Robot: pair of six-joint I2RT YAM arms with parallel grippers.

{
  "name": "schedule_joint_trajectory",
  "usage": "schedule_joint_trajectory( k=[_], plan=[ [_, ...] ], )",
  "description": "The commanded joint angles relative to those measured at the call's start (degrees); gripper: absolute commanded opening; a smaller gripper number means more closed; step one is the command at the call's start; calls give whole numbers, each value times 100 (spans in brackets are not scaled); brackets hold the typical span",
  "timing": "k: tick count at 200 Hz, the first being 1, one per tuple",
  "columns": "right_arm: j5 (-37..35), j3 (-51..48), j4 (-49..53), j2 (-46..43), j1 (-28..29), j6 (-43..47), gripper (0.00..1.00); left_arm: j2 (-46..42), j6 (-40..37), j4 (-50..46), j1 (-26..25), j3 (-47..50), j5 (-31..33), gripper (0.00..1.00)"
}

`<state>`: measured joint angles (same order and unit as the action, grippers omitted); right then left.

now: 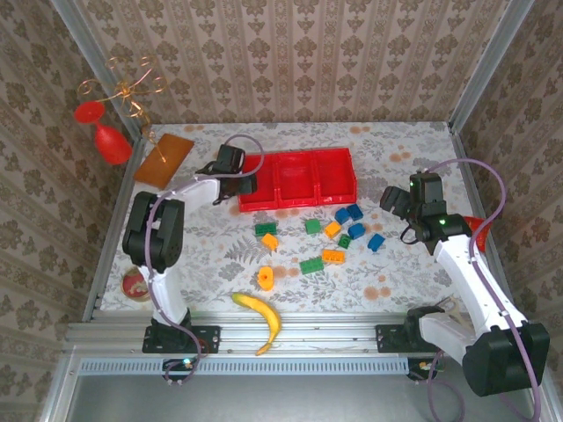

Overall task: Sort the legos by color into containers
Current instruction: Move the container to the top-center of the table, then pick up the lego from the middle-left of the table.

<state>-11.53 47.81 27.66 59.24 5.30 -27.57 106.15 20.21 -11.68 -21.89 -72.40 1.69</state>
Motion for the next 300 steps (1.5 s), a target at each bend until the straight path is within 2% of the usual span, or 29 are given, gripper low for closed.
schedule_joint_trajectory(
  k=[1, 16, 51, 57, 70, 110, 129, 159, 183, 217, 243, 300],
  plan=[
    [77, -11, 197, 32, 59, -172, 94, -643, 120, -245, -13, -27, -10, 66],
    [22, 17, 283, 48, 76, -263, 94, -981, 191, -306, -32, 189, -58, 73],
    [-23, 35, 666, 52, 152, -480, 94, -1942, 247, -567, -227, 922, 172, 99],
    [-45, 42, 729, 52, 191, -505, 94, -2136, 237, -672, -294, 1031, 242, 100],
    [-164, 74, 902, 74, 296, -553, 94, -2556, 238, -912, -380, 1290, 438, 100],
    [-637, 232, 1399, 183, 755, -709, 95, -3660, 630, -1792, -1319, 2006, 938, 100],
    [-816, 302, 1535, 243, 955, -767, 100, -3942, 927, -2180, -1770, 2204, 996, 100],
    [-902, 441, 1633, 465, 1137, -724, 100, -4185, 1358, -2548, -2382, 2335, 1075, 100],
    [-948, 543, 1638, 663, 1212, -706, 100, -4152, 1574, -2726, -2722, 2341, 1082, 100],
    [-946, 595, 1554, 791, 1230, -697, 100, -3806, 1793, -2861, -3049, 2344, 762, 98],
    [-946, 589, 1499, 841, 1233, -679, 100, -3465, 1846, -2844, -3172, 2354, 498, 92],
    [-939, 563, 1448, 953, 1236, -652, 100, -2863, 1889, -2795, -3282, 2368, 26, 87]
  ],
)
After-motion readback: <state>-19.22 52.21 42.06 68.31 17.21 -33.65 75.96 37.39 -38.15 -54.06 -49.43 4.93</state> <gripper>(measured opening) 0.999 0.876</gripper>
